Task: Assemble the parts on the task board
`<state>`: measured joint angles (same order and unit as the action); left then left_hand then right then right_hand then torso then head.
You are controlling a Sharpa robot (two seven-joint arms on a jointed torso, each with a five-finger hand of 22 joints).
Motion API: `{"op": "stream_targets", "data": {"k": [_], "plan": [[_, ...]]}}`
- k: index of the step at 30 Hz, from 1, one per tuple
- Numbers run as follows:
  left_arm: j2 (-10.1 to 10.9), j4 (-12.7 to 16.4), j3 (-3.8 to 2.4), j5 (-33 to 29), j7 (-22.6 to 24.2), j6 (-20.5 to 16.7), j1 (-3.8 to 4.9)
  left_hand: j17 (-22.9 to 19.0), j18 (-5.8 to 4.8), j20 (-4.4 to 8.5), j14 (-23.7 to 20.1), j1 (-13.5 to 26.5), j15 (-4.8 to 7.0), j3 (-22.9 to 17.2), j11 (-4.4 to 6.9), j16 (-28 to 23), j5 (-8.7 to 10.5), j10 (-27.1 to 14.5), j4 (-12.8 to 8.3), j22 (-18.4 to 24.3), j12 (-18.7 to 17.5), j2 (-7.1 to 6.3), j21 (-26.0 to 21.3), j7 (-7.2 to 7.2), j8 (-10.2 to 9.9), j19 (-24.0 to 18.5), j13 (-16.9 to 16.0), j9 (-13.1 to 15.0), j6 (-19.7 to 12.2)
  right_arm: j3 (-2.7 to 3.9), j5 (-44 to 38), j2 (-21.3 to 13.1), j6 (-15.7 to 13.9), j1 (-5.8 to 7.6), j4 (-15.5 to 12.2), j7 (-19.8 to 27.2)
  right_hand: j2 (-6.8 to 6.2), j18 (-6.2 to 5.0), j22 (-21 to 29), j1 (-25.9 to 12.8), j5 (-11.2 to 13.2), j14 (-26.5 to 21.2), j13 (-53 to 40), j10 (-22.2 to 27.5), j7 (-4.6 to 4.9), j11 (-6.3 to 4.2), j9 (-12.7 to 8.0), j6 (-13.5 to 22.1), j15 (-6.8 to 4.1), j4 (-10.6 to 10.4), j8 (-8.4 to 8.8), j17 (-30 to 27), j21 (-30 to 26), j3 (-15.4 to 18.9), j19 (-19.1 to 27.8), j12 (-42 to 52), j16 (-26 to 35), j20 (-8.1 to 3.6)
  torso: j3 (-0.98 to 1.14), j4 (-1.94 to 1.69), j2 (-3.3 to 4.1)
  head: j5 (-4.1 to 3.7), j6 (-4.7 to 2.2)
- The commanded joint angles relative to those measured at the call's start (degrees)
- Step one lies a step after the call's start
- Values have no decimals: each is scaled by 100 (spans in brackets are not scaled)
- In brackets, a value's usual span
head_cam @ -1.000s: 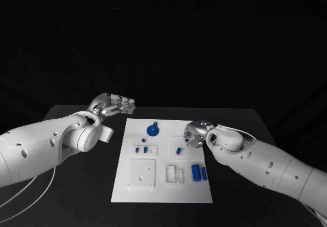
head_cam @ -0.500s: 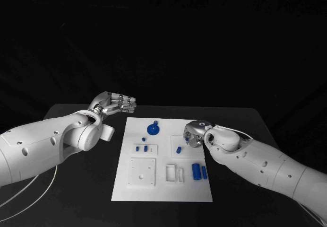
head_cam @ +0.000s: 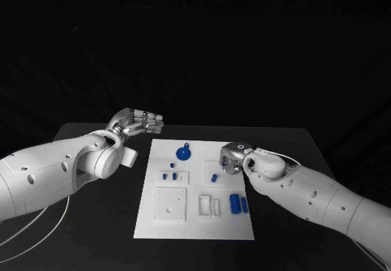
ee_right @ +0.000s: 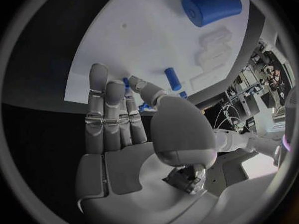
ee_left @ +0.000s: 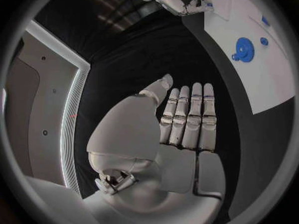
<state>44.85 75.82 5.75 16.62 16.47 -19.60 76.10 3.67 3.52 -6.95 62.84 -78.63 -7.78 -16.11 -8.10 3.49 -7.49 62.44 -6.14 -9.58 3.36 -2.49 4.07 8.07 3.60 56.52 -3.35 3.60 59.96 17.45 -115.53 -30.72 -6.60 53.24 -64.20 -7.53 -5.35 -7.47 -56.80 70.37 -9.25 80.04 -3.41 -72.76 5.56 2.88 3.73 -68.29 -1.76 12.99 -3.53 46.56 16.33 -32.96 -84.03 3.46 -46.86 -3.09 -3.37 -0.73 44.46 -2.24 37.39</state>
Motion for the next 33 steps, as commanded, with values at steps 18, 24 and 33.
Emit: {"op": "stream_targets", "data": {"k": [18, 24, 33], "plan": [[-23, -12, -6, -44, 33, 49, 14, -4, 15, 9, 33, -7, 0, 18, 0, 1, -26, -28, -28, 50, -6, 39, 19, 24, 0, 41, 5, -1, -18, -49, -404, 26, -379, -112, -78, -142, 116, 31, -556, 130, 259, 74, -18, -573, -122, -166, 21, -533, -176, 307, -12, 92, 287, -90, -99, -5, 88, -171, 3, 4, -5, 16, 6], [-32, -41, -7, -44, 34, 44, 14, -4, 16, 11, 33, -10, 1, 14, -2, 1, -39, -31, -33, 55, -6, 42, 21, 25, 1, 44, 5, -1, -20, -39, -396, -60, -633, -119, -239, -127, 78, 24, -658, 146, 299, 103, -19, -603, -132, -175, 21, -559, -184, 307, -11, 110, 299, -147, -106, -4, 99, -178, 6, 3, -9, 42, -9], [-42, -110, -7, -48, 37, 26, 14, -4, 16, 11, 33, -5, 1, 11, -6, 1, -52, -42, -43, 68, -6, 40, 23, 25, 2, 46, 5, -1, -23, 233, -148, -314, -861, -120, -693, -41, 49, 23, -742, 160, 352, 126, -18, -616, -135, -178, 20, -576, -189, 293, -11, 123, 286, -189, -110, -5, 123, -183, 10, 19, -18, 84, -31]]}}
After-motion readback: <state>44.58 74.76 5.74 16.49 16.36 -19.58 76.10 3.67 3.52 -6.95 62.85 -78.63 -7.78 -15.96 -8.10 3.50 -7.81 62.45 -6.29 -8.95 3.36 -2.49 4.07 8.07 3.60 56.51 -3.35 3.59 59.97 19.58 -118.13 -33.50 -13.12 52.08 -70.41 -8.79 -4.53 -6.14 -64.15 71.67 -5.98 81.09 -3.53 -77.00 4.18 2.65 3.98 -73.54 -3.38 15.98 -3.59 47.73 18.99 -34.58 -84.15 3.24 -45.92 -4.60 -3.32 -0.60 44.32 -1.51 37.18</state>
